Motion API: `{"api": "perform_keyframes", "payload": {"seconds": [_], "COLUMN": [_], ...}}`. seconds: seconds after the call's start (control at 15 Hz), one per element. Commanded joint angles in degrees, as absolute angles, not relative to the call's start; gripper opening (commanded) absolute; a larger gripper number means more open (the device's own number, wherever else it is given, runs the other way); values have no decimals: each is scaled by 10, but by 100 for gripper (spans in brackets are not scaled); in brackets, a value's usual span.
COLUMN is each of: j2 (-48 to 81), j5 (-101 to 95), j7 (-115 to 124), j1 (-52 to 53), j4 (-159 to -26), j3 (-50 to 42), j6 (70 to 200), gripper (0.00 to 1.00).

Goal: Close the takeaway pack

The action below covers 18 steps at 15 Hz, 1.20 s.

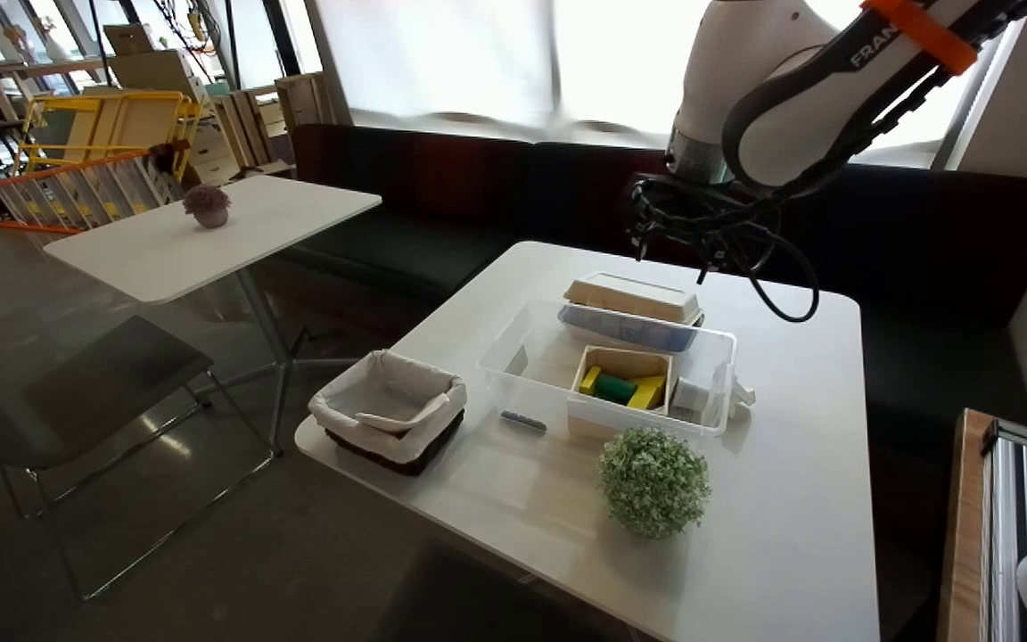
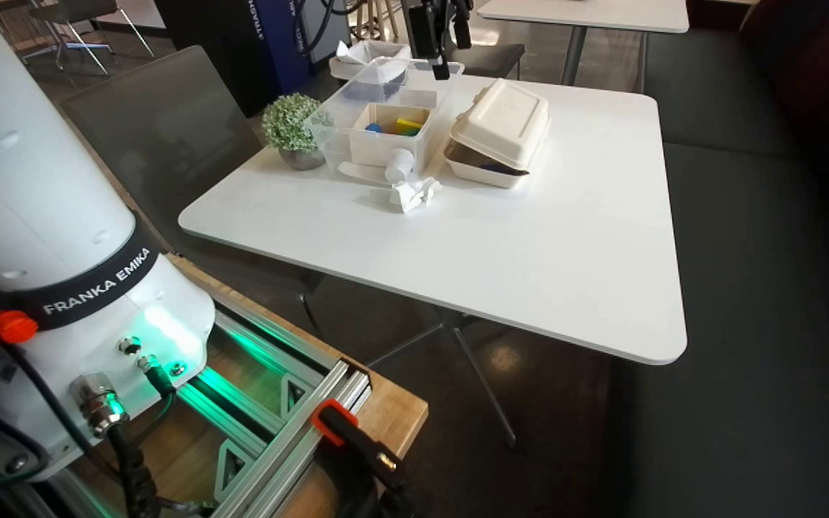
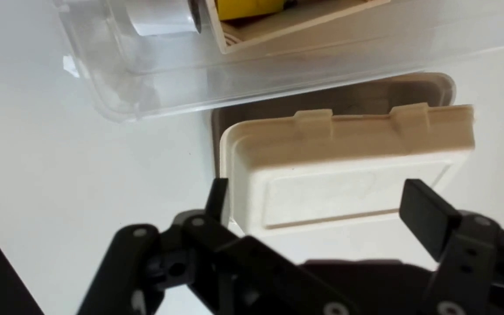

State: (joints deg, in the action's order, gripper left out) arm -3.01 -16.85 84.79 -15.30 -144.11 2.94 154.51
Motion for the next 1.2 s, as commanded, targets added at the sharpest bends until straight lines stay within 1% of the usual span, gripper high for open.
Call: {"api": "perform_keyframes", "payload": {"seconds": [0.0, 0.27, 0.33, 0.67, 1.13], "j2": [25, 62, 70, 109, 147], "j5": [-230, -270, -284, -355, -385], "j7": [931, 977, 989, 1054, 1086], "j1": [-128, -93, -111, -99, -91], "j4": [-1420, -1401, -1398, -1370, -1346], "j3": [-5, -45, -26, -42, -42], "j6": [1594, 1634, 1638, 1636, 1639], "gripper": [100, 100, 100, 100, 100]}}
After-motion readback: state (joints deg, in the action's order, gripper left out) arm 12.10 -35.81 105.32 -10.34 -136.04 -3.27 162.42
